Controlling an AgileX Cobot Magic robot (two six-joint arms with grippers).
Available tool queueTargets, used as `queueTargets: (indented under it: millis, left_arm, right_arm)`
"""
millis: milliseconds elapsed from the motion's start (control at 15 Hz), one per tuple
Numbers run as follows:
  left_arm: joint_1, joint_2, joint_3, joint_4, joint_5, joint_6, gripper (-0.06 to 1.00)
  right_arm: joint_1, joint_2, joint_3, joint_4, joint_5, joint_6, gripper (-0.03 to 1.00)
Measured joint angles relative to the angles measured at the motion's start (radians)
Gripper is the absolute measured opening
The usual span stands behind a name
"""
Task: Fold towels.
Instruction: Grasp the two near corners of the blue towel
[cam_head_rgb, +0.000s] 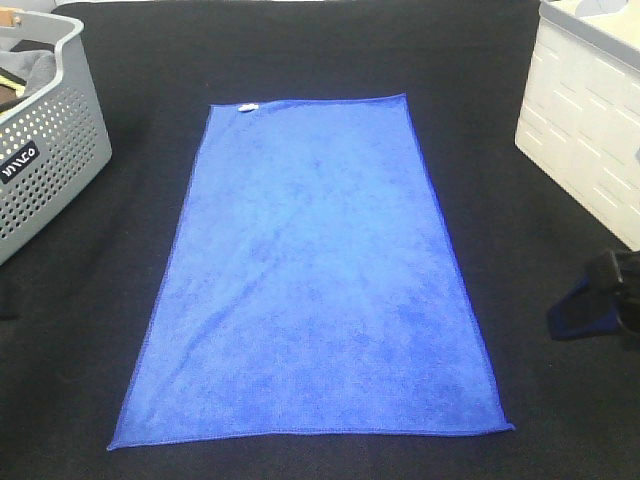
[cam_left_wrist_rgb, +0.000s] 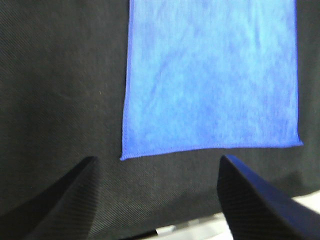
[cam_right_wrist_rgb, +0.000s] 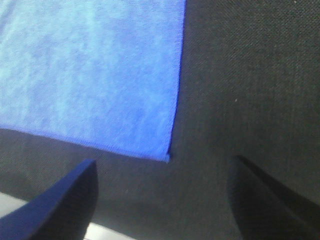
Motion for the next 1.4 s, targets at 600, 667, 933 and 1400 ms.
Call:
queueTargets:
  millis: [600, 667, 933, 1400]
  left_arm:
    - [-0.046, 0.429, -0.001, -0.321, -0.192, 0.357, 0.64]
    - [-0.090, 0.467, -0.002, -0.340, -0.234, 0.365, 0.64]
    - [-0.228, 0.639, -0.004, -0.419, -0.343, 0.375, 0.64]
    - [-0.242, 0.774, -0.012, -0.834, -0.264, 0.746, 0.63]
  right_arm:
    - [0.000, 0.333, -0.008, 0.375, -0.186, -0.375, 0.69]
    - [0.000, 0.392, -0.008, 0.421, -0.203, -0.436, 0.69]
    - [0.000, 0.534, -0.010, 0.485, -0.216, -0.528, 0.69]
    - [0.069, 0.683, -0.082, 0.633, -0.146, -0.643, 0.64]
